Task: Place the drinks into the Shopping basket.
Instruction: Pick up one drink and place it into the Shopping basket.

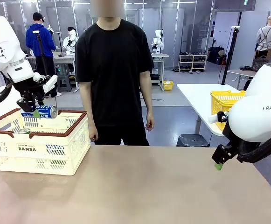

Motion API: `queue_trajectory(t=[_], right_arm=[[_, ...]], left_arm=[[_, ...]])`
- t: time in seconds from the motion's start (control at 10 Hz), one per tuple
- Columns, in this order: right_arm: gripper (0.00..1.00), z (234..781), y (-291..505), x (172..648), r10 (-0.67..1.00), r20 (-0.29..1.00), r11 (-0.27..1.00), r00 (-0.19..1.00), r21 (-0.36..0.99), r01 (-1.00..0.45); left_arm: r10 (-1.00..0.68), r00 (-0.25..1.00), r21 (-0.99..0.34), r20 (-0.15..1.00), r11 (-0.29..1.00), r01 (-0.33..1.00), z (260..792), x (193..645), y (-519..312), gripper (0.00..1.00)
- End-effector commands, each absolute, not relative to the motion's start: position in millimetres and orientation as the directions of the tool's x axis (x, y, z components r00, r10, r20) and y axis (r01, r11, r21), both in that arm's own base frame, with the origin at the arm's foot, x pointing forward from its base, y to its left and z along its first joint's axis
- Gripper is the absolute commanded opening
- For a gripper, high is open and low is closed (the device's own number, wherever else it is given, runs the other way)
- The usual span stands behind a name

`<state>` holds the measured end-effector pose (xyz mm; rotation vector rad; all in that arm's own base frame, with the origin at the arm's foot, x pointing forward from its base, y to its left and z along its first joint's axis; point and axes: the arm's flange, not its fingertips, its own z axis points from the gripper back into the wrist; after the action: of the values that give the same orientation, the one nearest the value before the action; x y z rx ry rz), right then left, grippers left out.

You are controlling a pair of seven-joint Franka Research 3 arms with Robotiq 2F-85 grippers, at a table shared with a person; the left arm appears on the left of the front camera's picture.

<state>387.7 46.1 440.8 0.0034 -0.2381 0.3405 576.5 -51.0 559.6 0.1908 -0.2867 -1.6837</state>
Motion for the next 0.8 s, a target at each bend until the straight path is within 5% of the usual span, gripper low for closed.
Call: queue_trajectory(t=[0.0,0.7], right_arm=[[1.00,439.4,44.6,386.1,0.334,0.231,0.942,0.914,-0.038,-0.334],[1.00,439.4,44.6,386.1,0.334,0.231,0.942,0.914,-0.038,-0.334]], left_arm=[[-0.986,-0.144,0.285,0.079,-0.116,0.952,552.9,602.2,-46.4,0.56],[-0.996,-0.033,0.150,0.081,-0.020,0.989,493.2,677.8,-6.6,0.56]])
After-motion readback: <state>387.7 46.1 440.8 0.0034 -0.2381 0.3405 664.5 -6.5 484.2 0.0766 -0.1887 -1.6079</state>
